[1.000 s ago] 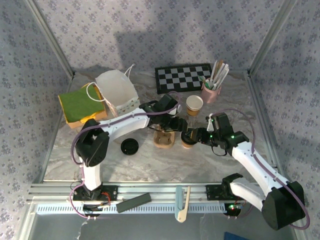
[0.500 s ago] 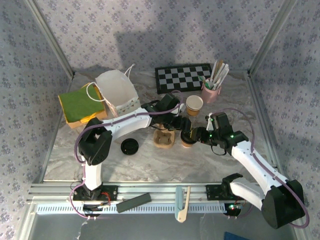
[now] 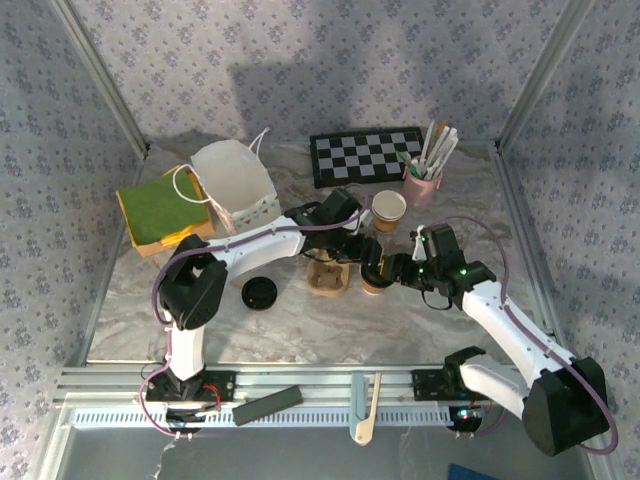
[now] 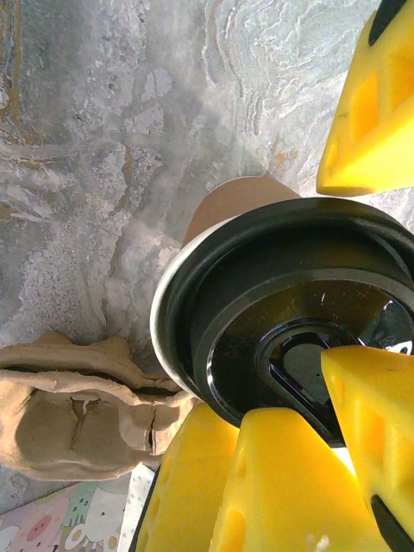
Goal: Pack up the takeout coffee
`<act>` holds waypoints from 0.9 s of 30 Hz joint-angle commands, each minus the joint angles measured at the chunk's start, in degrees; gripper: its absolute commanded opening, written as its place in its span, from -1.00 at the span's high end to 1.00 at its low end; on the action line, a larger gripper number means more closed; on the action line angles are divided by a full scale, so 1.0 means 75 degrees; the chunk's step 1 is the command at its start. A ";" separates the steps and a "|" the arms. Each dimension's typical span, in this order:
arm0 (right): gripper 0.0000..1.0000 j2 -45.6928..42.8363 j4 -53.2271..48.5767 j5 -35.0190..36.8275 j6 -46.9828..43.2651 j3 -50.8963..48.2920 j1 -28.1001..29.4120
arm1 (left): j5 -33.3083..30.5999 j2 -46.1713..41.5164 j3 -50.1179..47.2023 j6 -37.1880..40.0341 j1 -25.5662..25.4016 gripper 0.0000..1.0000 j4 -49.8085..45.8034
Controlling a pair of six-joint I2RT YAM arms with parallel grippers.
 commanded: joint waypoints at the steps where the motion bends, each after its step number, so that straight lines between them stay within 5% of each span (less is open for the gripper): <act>1: 0.00 0.0107 -0.0095 0.0022 -0.0025 0.0107 -0.0023 | 0.0060 0.0152 -0.0076 0.0219 -0.0107 -0.05 -0.0190; 20: 0.00 0.0112 0.0007 -0.0037 0.0034 0.0126 0.0028 | -0.0215 0.0190 -0.0100 0.0337 -0.0154 0.28 -0.0361; 27: -0.01 0.0111 0.0141 -0.0014 0.0114 0.0155 0.0126 | -0.0204 0.0178 -0.0158 0.0276 -0.0154 0.13 -0.0311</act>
